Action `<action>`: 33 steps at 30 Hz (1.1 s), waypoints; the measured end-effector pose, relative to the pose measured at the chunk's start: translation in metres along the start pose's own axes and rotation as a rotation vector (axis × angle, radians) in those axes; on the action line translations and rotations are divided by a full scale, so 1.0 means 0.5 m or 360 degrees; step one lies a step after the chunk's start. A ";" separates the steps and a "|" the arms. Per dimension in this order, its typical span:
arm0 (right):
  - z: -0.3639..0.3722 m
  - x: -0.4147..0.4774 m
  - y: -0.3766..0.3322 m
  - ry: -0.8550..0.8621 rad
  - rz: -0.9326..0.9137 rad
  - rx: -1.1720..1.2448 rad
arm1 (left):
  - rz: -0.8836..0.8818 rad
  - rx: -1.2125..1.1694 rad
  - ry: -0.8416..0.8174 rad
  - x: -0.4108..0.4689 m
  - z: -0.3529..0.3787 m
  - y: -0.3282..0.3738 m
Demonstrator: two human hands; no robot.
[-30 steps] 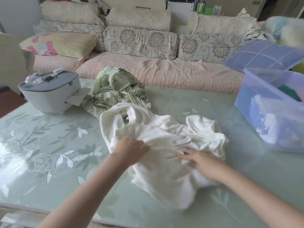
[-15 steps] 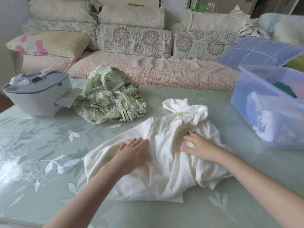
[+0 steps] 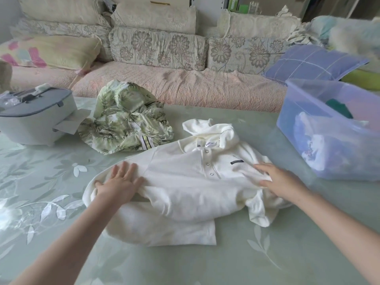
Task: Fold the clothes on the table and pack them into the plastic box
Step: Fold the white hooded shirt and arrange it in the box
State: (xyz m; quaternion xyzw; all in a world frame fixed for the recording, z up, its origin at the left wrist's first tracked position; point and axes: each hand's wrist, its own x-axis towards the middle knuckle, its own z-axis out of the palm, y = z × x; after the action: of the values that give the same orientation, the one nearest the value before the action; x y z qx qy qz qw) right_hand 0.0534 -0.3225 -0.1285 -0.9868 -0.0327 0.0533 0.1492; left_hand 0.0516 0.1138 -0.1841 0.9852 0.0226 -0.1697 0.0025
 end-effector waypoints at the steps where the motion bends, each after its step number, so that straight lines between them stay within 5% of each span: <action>1: -0.004 -0.005 -0.005 0.0061 0.0051 -0.0109 | -0.0019 0.0016 0.0009 0.003 0.004 -0.012; 6: -0.012 -0.016 -0.015 0.0492 0.0115 -0.0247 | -0.0183 -0.0005 -0.0058 -0.014 -0.017 -0.014; 10: -0.012 -0.039 -0.058 0.0782 -0.0299 -0.0042 | -0.0214 -0.0104 0.0678 -0.082 -0.064 0.058; 12: -0.007 -0.060 -0.084 0.0700 -0.0589 0.0054 | 0.0020 -0.0318 0.0951 -0.134 -0.077 0.095; 14: 0.010 -0.078 -0.095 0.0467 -0.0812 0.0148 | 0.0322 -0.0556 0.0856 -0.182 -0.073 0.123; 17: 0.042 -0.098 -0.098 0.0105 -0.0857 0.0053 | 0.0785 -0.0654 0.0558 -0.221 -0.037 0.156; 20: 0.069 -0.107 -0.092 0.0189 -0.0738 -0.0060 | 0.1031 -0.0504 0.0665 -0.220 0.019 0.170; 24: 0.057 -0.113 -0.112 0.0432 -0.0507 0.0026 | 0.0938 -0.0561 0.0805 -0.209 0.028 0.167; 28: 0.020 -0.098 -0.138 0.0366 -0.0320 0.0254 | 0.0792 -0.0619 0.0838 -0.212 -0.003 0.169; 33: -0.048 -0.069 -0.177 0.0475 -0.0296 0.0933 | 0.0315 -0.1350 0.1117 -0.210 -0.085 0.180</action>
State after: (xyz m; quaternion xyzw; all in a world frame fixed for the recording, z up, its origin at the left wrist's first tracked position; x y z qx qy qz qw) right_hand 0.0176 -0.2479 -0.0760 -0.8917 -0.0835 -0.0984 0.4339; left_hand -0.0291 0.0200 -0.1091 0.8927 -0.0041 0.1935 0.4069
